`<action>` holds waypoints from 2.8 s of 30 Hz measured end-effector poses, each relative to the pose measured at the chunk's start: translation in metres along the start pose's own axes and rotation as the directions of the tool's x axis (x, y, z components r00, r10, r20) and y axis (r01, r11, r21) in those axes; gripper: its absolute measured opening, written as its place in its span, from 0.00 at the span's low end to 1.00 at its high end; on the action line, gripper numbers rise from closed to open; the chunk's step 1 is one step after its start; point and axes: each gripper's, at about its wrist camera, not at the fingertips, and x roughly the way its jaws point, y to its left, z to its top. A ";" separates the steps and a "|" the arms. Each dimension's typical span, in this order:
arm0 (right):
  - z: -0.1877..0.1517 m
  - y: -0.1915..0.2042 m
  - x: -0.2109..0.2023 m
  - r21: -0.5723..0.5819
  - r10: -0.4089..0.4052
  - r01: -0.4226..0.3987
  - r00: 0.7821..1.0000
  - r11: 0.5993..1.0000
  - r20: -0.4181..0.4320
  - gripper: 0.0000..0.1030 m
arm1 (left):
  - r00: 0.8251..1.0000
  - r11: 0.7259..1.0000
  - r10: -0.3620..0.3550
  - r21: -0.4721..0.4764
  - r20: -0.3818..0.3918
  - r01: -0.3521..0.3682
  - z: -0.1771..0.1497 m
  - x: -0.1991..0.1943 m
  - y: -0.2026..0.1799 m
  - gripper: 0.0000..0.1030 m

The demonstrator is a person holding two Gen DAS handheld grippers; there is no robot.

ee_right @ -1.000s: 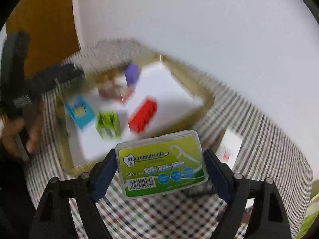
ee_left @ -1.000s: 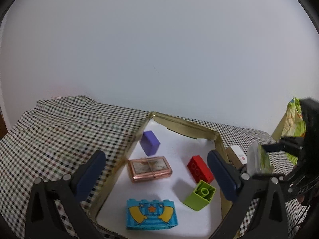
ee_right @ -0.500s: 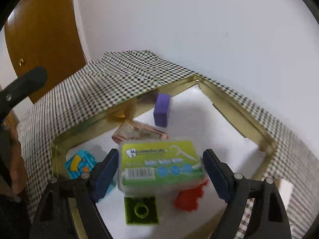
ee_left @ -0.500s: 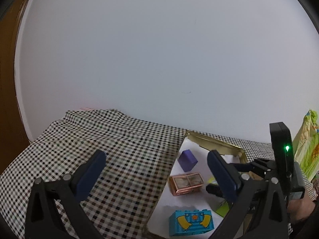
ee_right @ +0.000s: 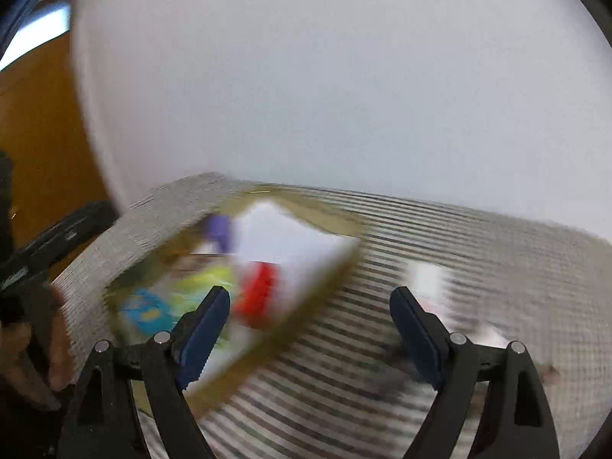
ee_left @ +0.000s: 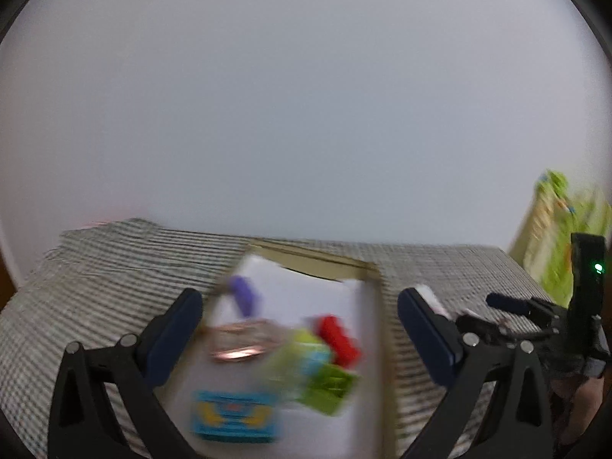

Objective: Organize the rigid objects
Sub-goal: 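Move the right tool to the brown bar while the left tool approaches the black-grey pouch, then grasp the brown bar with the right tool while the left tool grasps the black-grey pouch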

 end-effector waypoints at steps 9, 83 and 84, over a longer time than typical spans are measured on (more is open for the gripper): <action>-0.038 -0.099 -0.021 0.265 -0.300 0.305 0.952 0.915 -0.062 0.85 | 0.976 0.987 -0.114 0.089 -0.187 0.132 -0.026 0.053 -0.104 1.00; -0.059 -0.126 -0.002 0.155 -0.337 0.370 0.919 0.916 -0.203 0.17 | 0.877 0.912 -0.240 0.213 -0.417 0.351 -0.058 0.116 -0.178 0.48; -0.058 -0.126 -0.003 0.155 -0.339 0.370 0.921 0.916 -0.194 0.17 | 0.880 0.913 -0.239 0.214 -0.410 0.348 -0.058 0.113 -0.176 0.48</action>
